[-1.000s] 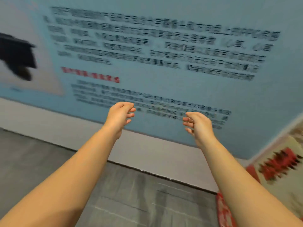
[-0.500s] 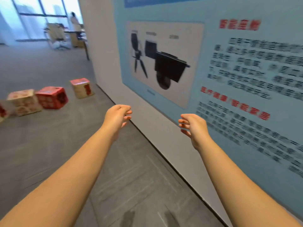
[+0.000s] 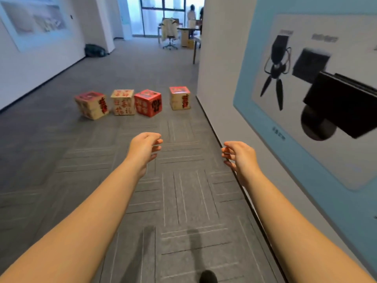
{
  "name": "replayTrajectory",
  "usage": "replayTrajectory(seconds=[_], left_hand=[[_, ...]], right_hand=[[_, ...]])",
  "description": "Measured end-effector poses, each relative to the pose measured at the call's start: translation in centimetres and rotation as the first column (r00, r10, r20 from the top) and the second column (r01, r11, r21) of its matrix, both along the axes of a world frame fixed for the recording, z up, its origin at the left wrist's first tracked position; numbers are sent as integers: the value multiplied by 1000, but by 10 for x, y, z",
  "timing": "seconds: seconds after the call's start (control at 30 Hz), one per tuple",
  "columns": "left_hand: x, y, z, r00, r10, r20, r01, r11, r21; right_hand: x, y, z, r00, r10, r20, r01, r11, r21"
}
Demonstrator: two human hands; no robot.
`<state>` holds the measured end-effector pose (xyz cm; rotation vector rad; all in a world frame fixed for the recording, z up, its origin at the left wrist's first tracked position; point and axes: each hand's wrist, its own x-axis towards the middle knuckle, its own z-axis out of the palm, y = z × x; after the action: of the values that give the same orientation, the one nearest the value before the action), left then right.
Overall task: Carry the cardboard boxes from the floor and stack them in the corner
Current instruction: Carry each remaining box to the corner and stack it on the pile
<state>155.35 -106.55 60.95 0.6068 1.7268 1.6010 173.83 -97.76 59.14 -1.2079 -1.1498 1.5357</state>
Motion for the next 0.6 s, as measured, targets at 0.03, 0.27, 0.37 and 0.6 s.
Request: replayTrajectory(seconds=[0.03,0.27,0.37,0.6], left_hand=[[-7,17,-3,1000,19,0,-19,1000,-2],[-41,167,10,996,94,12,-94,996,12],[-60,220,21,994,112,15,-112,993,24],[-118,323,2,986,161,51,-161,987,-3]], right_hand=[[-8,20,-2,1000,14,4,-14,1000,5],[-47,186,17,997,81,12,-82,996,42],[-68,250,32,995,96,10,-96,994,61],[-127,358,16,991,132,-3,-132,991,36]])
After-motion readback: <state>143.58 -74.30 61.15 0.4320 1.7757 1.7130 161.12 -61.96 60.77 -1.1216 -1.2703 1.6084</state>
